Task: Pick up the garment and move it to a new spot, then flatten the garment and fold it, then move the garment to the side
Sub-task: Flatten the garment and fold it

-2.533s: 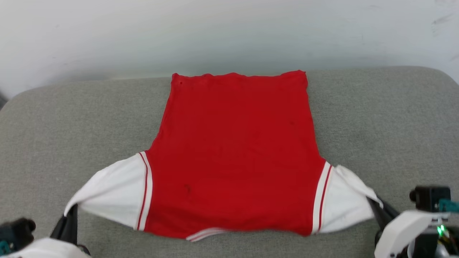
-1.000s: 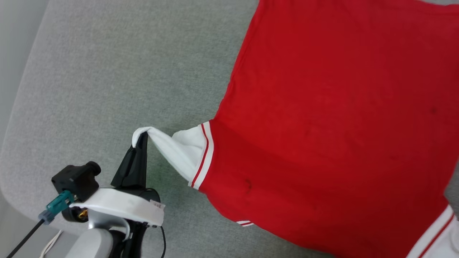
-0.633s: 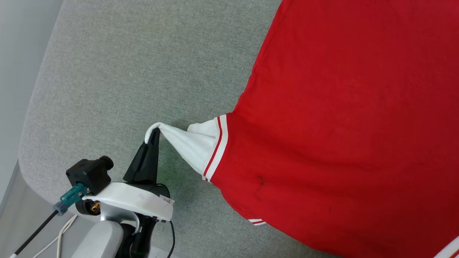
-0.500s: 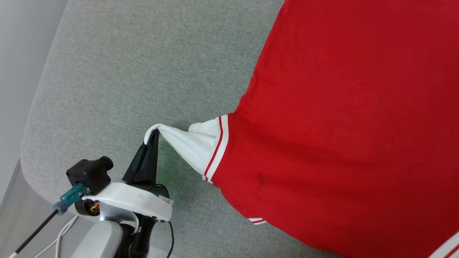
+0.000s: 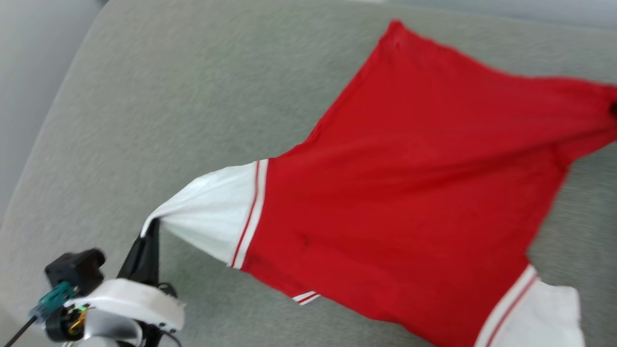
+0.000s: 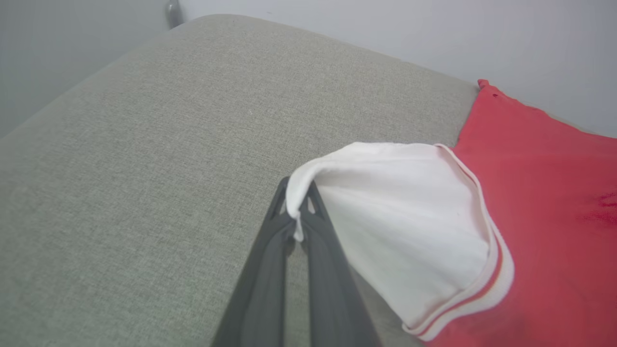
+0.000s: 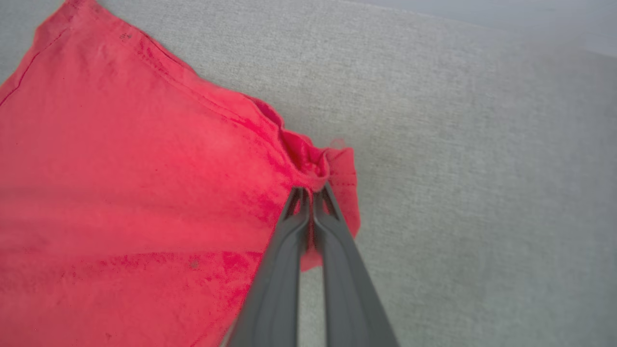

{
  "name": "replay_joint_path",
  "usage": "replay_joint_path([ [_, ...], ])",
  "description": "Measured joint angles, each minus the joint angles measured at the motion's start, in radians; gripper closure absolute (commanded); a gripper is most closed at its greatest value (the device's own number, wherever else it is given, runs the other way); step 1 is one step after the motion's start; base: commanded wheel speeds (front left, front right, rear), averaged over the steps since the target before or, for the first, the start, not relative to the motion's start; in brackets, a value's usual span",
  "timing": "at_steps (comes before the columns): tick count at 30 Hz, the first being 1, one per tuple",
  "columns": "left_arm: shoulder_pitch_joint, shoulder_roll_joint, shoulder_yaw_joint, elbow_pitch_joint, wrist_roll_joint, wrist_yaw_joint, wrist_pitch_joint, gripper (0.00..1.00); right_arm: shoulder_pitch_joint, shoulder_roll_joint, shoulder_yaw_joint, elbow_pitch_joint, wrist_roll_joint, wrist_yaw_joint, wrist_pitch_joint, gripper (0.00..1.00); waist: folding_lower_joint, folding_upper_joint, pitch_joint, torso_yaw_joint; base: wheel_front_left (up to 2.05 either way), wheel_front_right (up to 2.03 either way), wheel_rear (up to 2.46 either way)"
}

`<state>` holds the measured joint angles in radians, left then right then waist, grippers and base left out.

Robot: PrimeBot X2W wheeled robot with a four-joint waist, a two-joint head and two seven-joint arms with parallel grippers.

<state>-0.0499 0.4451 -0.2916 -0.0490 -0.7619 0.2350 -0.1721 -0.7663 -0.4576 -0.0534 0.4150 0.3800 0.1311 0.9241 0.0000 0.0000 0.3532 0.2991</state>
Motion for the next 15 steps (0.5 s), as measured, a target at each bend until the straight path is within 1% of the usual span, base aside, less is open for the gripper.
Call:
replay_joint_path([
  [2, 0.028, 0.026, 0.011, -0.018, -0.001, 0.013, 0.013, 1.0, 0.08, -0.012, 0.007, -0.067, 0.027, 0.0, 0.01, 1.0, 0.0, 0.0, -0.03, -0.035, 0.0, 0.0, 0.0],
  [5, 0.09, 0.057, 0.037, -0.038, -0.013, 0.037, 0.034, 1.0, 0.217, -0.013, -0.003, -0.18, 0.056, 0.0, 0.031, 1.0, 0.0, 0.0, -0.074, -0.09, 0.0, 0.0, 0.0],
  [6, 0.09, 0.057, 0.037, -0.038, -0.013, 0.037, 0.034, 1.0, 0.217, -0.013, -0.003, -0.18, 0.056, 0.0, 0.031, 1.0, 0.0, 0.0, -0.074, -0.09, 0.0, 0.0, 0.0],
  [7, 0.127, 0.075, 0.052, -0.05, -0.019, 0.055, 0.043, 1.0, 0.318, -0.011, -0.022, -0.259, 0.062, 0.0, 0.048, 1.0, 0.0, 0.0, -0.101, -0.128, 0.0, 0.0, 0.0],
  [8, 0.142, 0.081, 0.062, -0.057, -0.025, 0.06, 0.048, 1.0, 0.375, -0.006, -0.035, -0.303, 0.063, 0.0, 0.056, 1.0, -0.0001, 0.0, -0.115, -0.148, 0.0, 0.0, 0.0],
  [12, 0.198, 0.1, 0.085, -0.078, -0.044, 0.084, 0.065, 1.0, 0.586, 0.058, -0.095, -0.464, 0.077, 0.0, 0.081, 1.0, -0.0001, 0.0, -0.16, -0.225, 0.0, 0.0, 0.0],
  [15, 0.224, 0.114, 0.103, -0.092, -0.052, 0.096, 0.074, 1.0, 0.731, 0.117, -0.148, -0.553, 0.074, 0.0, 0.084, 1.0, -0.0002, 0.0, -0.188, -0.278, 0.0, 0.0, 0.0],
])
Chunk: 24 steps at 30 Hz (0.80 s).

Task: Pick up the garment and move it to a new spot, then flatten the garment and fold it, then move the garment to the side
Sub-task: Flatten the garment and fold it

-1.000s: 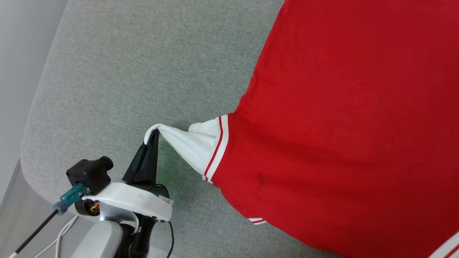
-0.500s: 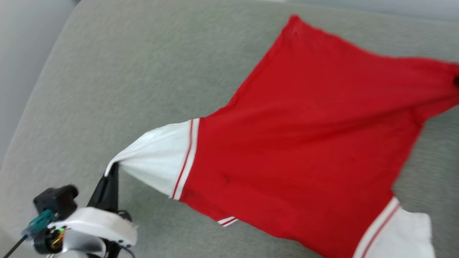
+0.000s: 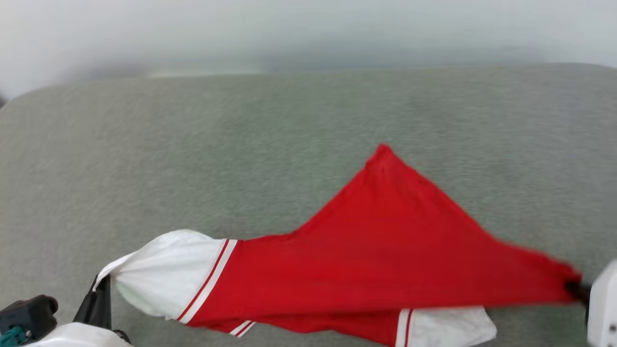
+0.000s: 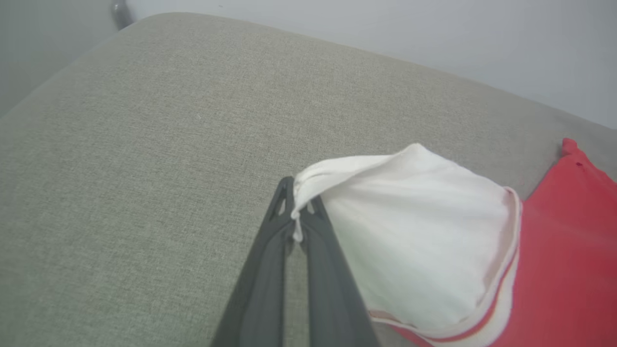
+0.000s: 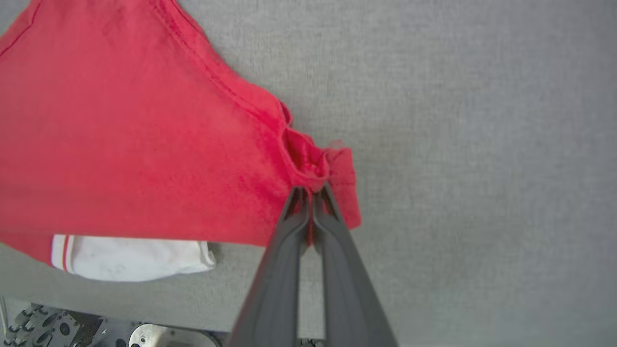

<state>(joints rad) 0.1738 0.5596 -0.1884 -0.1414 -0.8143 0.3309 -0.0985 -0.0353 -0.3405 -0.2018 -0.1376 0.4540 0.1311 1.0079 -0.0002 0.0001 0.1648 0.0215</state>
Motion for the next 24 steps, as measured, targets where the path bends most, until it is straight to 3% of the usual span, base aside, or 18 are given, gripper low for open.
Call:
replay_joint_path([
  [4, 0.02, 0.016, 0.007, -0.02, -0.001, 0.012, 0.014, 1.0, 0.175, 0.103, -0.03, -0.043, -0.017, 0.0, -0.005, 1.0, -0.0001, 0.0, -0.027, -0.057, 0.0, 0.0, 0.0],
  [8, 0.033, 0.022, 0.014, -0.036, -0.006, 0.024, 0.019, 1.0, 0.25, 0.173, -0.007, -0.012, -0.027, 0.0, -0.031, 1.0, -0.0001, 0.0, -0.04, -0.102, 0.0, 0.0, 0.0],
  [9, 0.034, 0.024, 0.014, -0.041, -0.006, 0.026, 0.025, 1.0, 0.256, 0.183, 0.002, -0.005, -0.022, 0.0, -0.049, 0.64, 0.0, 0.0, -0.042, -0.11, 0.0, 0.0, 0.0],
  [10, 0.034, 0.025, 0.014, -0.047, -0.006, 0.028, 0.026, 1.0, 0.255, 0.189, 0.008, 0.0, -0.011, 0.0, -0.067, 0.0, -0.0001, 0.0, -0.044, -0.117, 0.0, 0.0, 0.0],
  [11, 0.034, 0.025, 0.014, -0.047, -0.006, 0.028, 0.026, 1.0, 0.255, 0.189, 0.008, 0.0, -0.011, 0.0, -0.067, 0.0, -0.0001, 0.0, -0.044, -0.117, 0.0, 0.0, 0.0],
  [19, 0.014, 0.039, -0.006, -0.082, 0.005, 0.03, 0.053, 1.0, 0.105, 0.183, -0.041, 0.012, -0.052, 0.0, -0.514, 0.0, 0.0, 0.0, -0.028, -0.116, 0.0, 0.0, 0.0],
  [24, -0.069, 0.026, -0.047, -0.075, 0.019, 0.002, 0.065, 1.0, 0.0, 0.173, -0.052, 0.07, -0.057, 0.0, -0.661, 0.0, 0.0, 0.0, -0.007, -0.066, 0.0, 0.0, 0.0],
])
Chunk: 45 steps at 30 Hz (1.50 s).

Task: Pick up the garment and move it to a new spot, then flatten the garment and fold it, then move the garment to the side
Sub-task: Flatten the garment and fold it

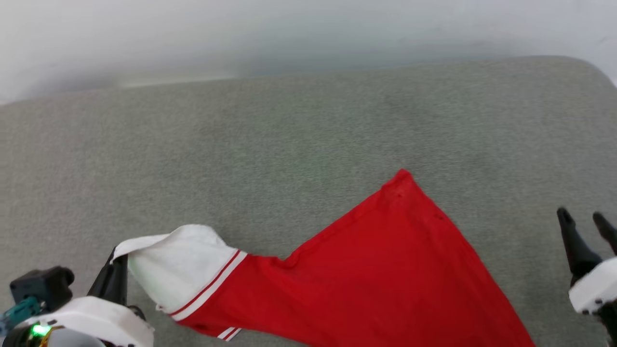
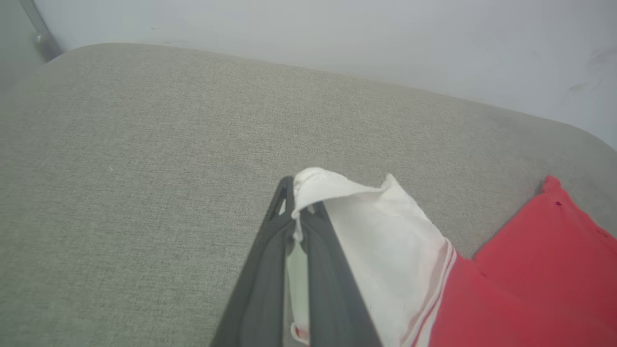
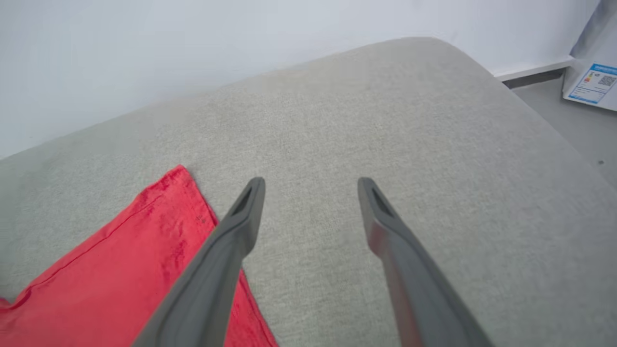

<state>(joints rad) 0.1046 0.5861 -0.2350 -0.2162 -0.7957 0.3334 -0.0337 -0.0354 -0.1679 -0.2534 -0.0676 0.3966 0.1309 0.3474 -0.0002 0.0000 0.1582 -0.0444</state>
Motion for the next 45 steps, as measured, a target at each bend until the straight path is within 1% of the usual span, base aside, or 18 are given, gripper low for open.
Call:
replay_joint_path([
  [3, -0.048, -0.008, -0.021, 0.013, 0.01, -0.015, 0.001, 1.0, -0.075, -0.026, 0.031, 0.029, 0.004, 0.0, -0.012, 0.0, 0.0, 0.0, 0.026, 0.029, 0.0, 0.0, 0.0],
  [6, -0.096, -0.026, -0.04, 0.025, 0.018, -0.031, -0.005, 1.0, -0.164, -0.063, 0.091, 0.072, 0.012, 0.0, 0.069, 0.0, 0.0002, 0.0, 0.06, 0.057, 0.0, 0.0, 0.0],
  [9, -0.135, -0.04, -0.057, 0.041, 0.02, -0.046, -0.011, 1.0, -0.26, -0.104, 0.166, 0.11, 0.03, 0.0, 0.202, 0.0, 0.0002, 0.0, 0.094, 0.088, 0.0, 0.0, 0.0],
  [11, -0.16, -0.052, -0.069, 0.058, 0.026, -0.061, -0.015, 1.0, -0.32, -0.127, 0.208, 0.142, 0.052, 0.0, 0.319, 0.0, 0.0003, 0.0, 0.115, 0.109, 0.0, 0.0, 0.0],
  [12, -0.16, -0.052, -0.069, 0.058, 0.026, -0.061, -0.015, 1.0, -0.32, -0.127, 0.208, 0.142, 0.052, 0.0, 0.319, 0.0, 0.0003, 0.0, 0.115, 0.109, 0.0, 0.0, 0.0],
  [13, -0.179, -0.061, -0.079, 0.066, 0.027, -0.07, -0.019, 1.0, -0.37, -0.137, 0.247, 0.169, 0.065, 0.0, 0.43, 0.0, 0.0003, 0.0, 0.134, 0.13, 0.0, 0.0, 0.0],
  [17, -0.218, -0.075, -0.091, 0.085, 0.034, -0.087, -0.03, 1.0, -0.464, -0.144, 0.309, 0.211, 0.079, 0.0, 0.569, 0.0, 0.0003, 0.0, 0.172, 0.164, 0.0, 0.0, 0.0],
  [21, -0.253, -0.091, -0.104, 0.104, 0.035, -0.102, -0.039, 1.0, -0.523, -0.15, 0.36, 0.285, 0.071, 0.0, 0.619, 0.0, 0.0003, 0.0, 0.212, 0.19, 0.0, 0.0, 0.0],
  [25, -0.271, -0.1, -0.114, 0.125, 0.035, -0.114, -0.046, 1.0, -0.557, -0.152, 0.394, 0.355, 0.089, 0.0, 0.633, 0.0, 0.0002, 0.0, 0.237, 0.212, 0.0, 0.0, 0.0],
  [28, -0.277, -0.105, -0.115, 0.146, 0.034, -0.123, -0.051, 1.0, -0.567, -0.164, 0.411, 0.384, 0.116, 0.0, 0.641, 0.0, 0.0002, 0.0, 0.243, 0.222, 0.0, 0.0, 0.0],
  [29, -0.277, -0.106, -0.116, 0.152, 0.033, -0.124, -0.053, 1.0, -0.572, -0.167, 0.418, 0.389, 0.12, 0.0, 0.645, 0.69, 0.0003, 0.0, 0.243, 0.223, 0.0, 0.0, 0.0],
  [30, -0.277, -0.107, -0.116, 0.157, 0.033, -0.128, -0.054, 1.0, -0.574, -0.169, 0.423, 0.394, 0.125, 0.0, 0.644, 1.0, 0.0002, 0.0, 0.241, 0.222, 0.0, 0.0, 0.0],
  [35, -0.277, -0.097, -0.112, 0.183, 0.027, -0.132, -0.059, 1.0, -0.573, -0.169, 0.464, 0.416, 0.14, 0.0, 0.601, 1.0, 0.0003, 0.0, 0.208, 0.213, 0.0, 0.0, 0.0],
  [36, -0.281, -0.083, -0.101, 0.189, 0.025, -0.138, -0.062, 1.0, -0.574, -0.171, 0.484, 0.423, 0.126, 0.0, 0.542, 1.0, 0.0003, 0.0, 0.176, 0.201, 0.0, 0.0, 0.0],
  [40, -0.333, -0.041, -0.074, 0.202, 0.026, -0.149, -0.048, 1.0, -0.597, -0.173, 0.487, 0.434, 0.109, 0.0, 0.445, 1.0, 0.0003, 0.0, 0.127, 0.178, 0.0, 0.0, 0.0],
  [42, -0.377, -0.026, -0.063, 0.216, 0.026, -0.158, -0.038, 1.0, -0.62, -0.174, 0.49, 0.449, 0.093, 0.0, 0.403, 1.0, 0.0002, 0.0, 0.102, 0.164, 0.0, 0.0, 0.0],
  [43, -0.377, -0.026, -0.063, 0.216, 0.026, -0.158, -0.038, 1.0, -0.62, -0.174, 0.49, 0.449, 0.093, 0.0, 0.403, 1.0, 0.0002, 0.0, 0.102, 0.164, 0.0, 0.0, 0.0],
  [45, -0.435, -0.02, -0.051, 0.239, 0.021, -0.169, -0.028, 1.0, -0.642, -0.175, 0.497, 0.468, 0.08, 0.0, 0.375, 1.0, 0.0002, 0.0, 0.078, 0.149, 0.0, 0.0, 0.0],
])
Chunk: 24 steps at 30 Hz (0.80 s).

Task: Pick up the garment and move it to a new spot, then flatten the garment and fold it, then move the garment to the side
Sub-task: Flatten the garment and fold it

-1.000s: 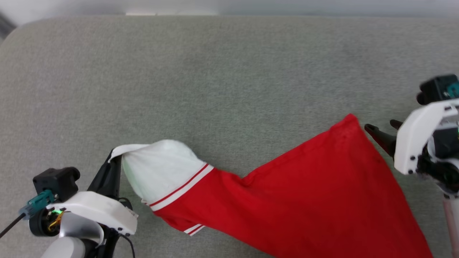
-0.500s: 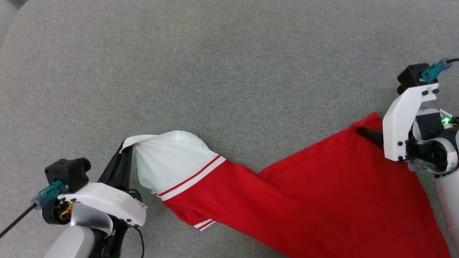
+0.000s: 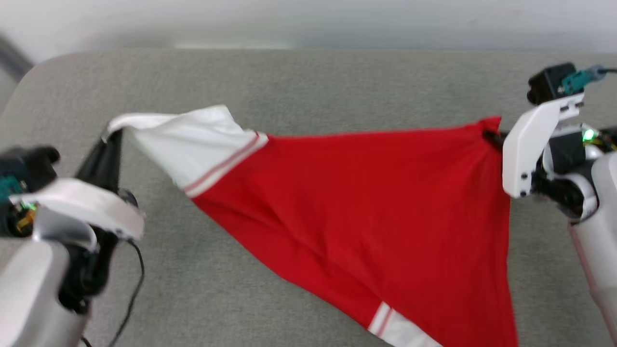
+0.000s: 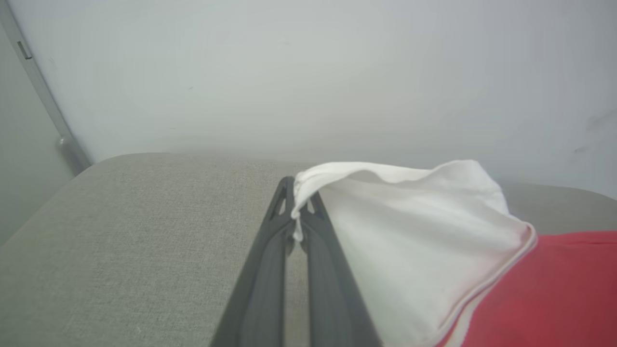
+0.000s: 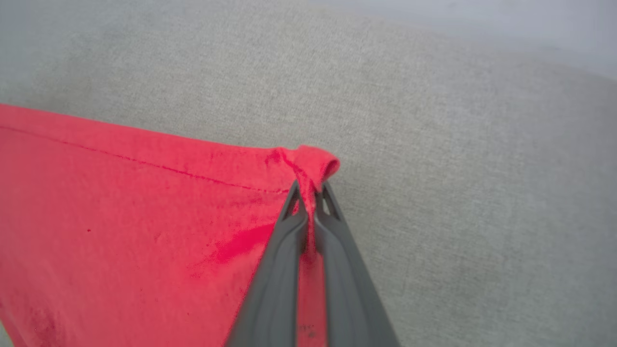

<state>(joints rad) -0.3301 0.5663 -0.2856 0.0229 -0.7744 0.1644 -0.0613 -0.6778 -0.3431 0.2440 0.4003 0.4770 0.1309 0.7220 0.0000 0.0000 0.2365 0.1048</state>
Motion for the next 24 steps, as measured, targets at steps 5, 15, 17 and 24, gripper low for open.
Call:
replay_joint_path([
  [5, -0.166, 0.023, 0.017, 0.109, -0.005, -0.041, 0.022, 1.0, -0.105, 0.039, 0.004, 0.056, -0.029, 0.0, -0.111, 1.0, 0.0, 0.0, -0.034, -0.054, 0.0, 0.0, 0.0],
  [15, -0.748, 0.015, 0.015, 0.368, 0.079, -0.138, -0.046, 1.0, -0.535, 0.082, -0.075, 0.182, -0.141, 0.0, -0.425, 1.0, 0.0, 0.0, 0.067, -0.105, 0.0, 0.0, 0.0],
  [17, -0.841, 0.02, 0.017, 0.396, 0.095, -0.152, -0.059, 1.0, -0.606, 0.087, -0.089, 0.193, -0.149, 0.0, -0.457, 1.0, 0.0001, 0.0, 0.1, -0.107, 0.0, 0.0, 0.0],
  [24, -1.121, 0.042, 0.018, 0.458, 0.139, -0.188, -0.081, 1.0, -0.827, 0.07, -0.096, 0.207, -0.163, 0.0, -0.495, 1.0, 0.0001, 0.0, 0.222, -0.109, 0.0, 0.0, 0.0],
])
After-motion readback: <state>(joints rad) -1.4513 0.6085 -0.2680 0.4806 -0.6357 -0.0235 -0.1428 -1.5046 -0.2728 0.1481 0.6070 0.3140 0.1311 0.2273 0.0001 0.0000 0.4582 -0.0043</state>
